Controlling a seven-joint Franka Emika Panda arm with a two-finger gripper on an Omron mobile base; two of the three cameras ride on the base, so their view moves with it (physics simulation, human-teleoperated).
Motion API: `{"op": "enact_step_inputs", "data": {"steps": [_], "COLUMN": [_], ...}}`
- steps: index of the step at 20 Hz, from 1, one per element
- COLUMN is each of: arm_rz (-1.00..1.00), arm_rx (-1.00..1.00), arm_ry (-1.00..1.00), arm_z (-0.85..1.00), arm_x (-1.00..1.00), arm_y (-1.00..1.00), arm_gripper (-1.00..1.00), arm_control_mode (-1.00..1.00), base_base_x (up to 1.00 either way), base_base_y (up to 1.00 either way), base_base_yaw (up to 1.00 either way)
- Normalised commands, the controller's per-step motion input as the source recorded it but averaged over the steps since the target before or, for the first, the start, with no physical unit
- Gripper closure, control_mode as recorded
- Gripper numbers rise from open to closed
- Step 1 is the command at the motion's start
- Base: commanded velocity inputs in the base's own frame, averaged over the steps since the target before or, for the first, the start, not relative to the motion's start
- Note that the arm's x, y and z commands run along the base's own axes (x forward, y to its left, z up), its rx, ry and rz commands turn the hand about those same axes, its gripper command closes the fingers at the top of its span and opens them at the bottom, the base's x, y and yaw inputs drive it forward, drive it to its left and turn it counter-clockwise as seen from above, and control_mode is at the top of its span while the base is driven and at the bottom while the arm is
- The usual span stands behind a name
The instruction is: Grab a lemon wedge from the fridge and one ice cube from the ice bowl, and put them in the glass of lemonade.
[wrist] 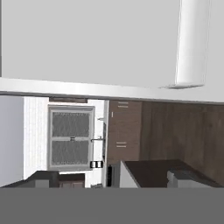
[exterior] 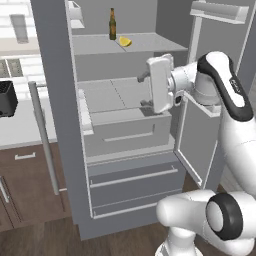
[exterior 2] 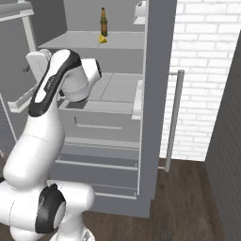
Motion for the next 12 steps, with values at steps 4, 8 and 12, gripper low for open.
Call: {"op": "enact_step_inputs", "data": {"steps": [4,8,12], "arm_rz": [0.0,0.0,0.0], "arm_rx": [-0.25,-0.45,-0.5], "arm_ry": [-0.02,-0.15,-0.22], "arm_z": [0.05,0.0,0.0], "arm_x": [-0.73,-0.87,-0.9], "arm_y": [-0.5,0.0,-0.02], "arm_gripper": [-1.0,-1.0,-1.0], "arm_control_mode": [-1.0,-1.0,-1.0], "base_base_x": [0.0,0.0,0.0], "base_base_y": [0.0,0.0,0.0], "base_base_yaw": [0.0,0.0,0.0]}}
